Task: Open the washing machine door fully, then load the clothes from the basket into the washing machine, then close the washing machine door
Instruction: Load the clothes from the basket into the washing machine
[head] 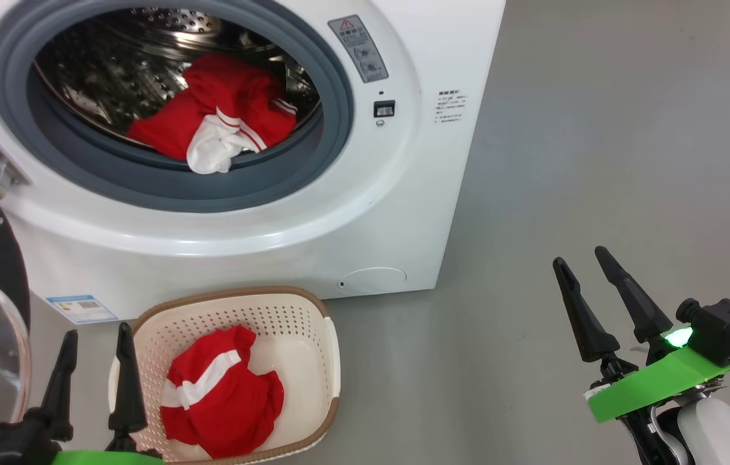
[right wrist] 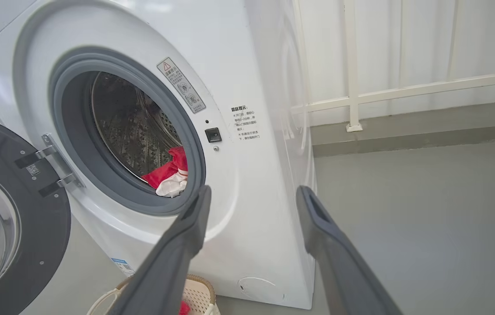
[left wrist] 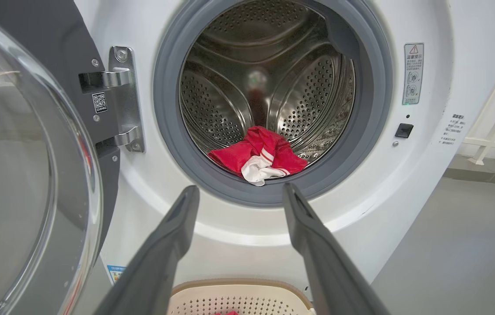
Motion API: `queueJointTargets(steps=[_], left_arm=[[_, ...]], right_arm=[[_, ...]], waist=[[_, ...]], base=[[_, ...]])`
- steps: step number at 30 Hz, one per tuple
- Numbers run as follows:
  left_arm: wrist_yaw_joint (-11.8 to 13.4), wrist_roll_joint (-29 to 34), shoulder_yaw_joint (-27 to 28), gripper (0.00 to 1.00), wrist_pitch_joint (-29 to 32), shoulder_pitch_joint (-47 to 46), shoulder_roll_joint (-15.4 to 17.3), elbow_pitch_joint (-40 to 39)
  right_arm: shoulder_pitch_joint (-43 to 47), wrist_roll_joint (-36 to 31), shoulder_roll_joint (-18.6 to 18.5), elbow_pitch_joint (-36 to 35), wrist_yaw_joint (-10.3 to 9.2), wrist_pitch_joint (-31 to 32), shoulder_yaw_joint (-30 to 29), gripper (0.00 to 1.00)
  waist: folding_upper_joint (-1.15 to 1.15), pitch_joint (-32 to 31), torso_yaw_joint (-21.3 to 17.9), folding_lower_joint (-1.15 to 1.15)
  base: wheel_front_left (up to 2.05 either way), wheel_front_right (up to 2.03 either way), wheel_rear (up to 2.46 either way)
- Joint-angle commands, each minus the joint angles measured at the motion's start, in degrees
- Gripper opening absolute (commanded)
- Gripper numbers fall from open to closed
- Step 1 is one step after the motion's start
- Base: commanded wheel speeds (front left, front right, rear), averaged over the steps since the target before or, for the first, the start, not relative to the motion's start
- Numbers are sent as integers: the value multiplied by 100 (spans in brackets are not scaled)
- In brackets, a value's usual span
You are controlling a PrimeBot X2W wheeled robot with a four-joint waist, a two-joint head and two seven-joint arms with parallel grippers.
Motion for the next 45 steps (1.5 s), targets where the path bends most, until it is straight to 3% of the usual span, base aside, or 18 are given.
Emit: queueJointTargets(steps=[1, 45], left_arm=[[-44, -56, 209, 100, -29, -16, 52, -165], [-92, 16, 10, 100, -29, 29, 11, -160]], right_arm=[[47, 50, -86, -123, 9, -27, 105, 100], [48, 49, -222, -75, 9, -27, 173, 100]], waist=[[0, -65, 58, 0], [0, -8, 122, 0]], base=[[0, 0, 0], [0, 0, 0]])
